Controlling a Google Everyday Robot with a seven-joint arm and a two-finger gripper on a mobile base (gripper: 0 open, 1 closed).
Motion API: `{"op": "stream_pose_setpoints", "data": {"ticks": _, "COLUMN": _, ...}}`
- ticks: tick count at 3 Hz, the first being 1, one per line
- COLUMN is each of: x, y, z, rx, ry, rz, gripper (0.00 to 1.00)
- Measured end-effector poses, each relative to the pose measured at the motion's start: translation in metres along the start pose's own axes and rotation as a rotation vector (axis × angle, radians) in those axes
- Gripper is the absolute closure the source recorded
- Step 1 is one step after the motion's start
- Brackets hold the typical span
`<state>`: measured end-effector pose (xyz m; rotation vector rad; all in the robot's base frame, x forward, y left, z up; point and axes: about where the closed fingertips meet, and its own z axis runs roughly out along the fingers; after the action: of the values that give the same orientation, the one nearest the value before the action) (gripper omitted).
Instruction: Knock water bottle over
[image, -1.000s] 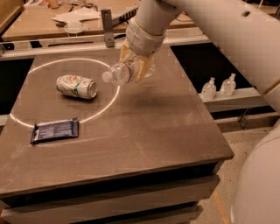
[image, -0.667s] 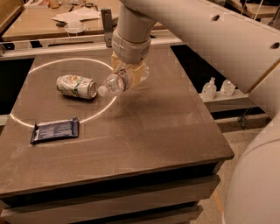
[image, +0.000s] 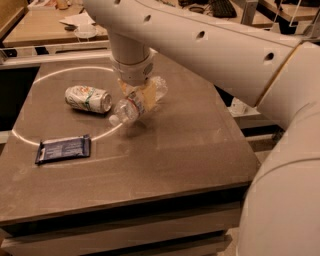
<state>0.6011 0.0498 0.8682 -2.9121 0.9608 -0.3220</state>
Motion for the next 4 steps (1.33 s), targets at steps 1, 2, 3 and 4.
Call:
{"op": "stream_pose_setpoints", "data": {"ticks": 1, "x": -0.001, "y": 0.000, "z": 0.001, "rx": -0.028, "ry": 0.030, "rz": -0.003, "gripper": 0.57}}
{"op": "stream_pose_setpoints", "data": {"ticks": 2, "x": -0.002, "y": -0.003, "z": -0.001, "rx": -0.036, "ry": 0.036, "rz": -0.004, "gripper": 0.33}}
{"op": "stream_pose_setpoints", "data": {"ticks": 3, "x": -0.003, "y": -0.007, "z": -0.004, "rx": -0.026, "ry": 0.024, "rz": 0.003, "gripper": 0.02}}
{"op": "stream_pose_setpoints", "data": {"ticks": 4, "x": -0.002, "y": -0.009, "z": -0.009, "rx": -0.003, "ry": -0.003, "rz": 0.018, "gripper": 0.00}}
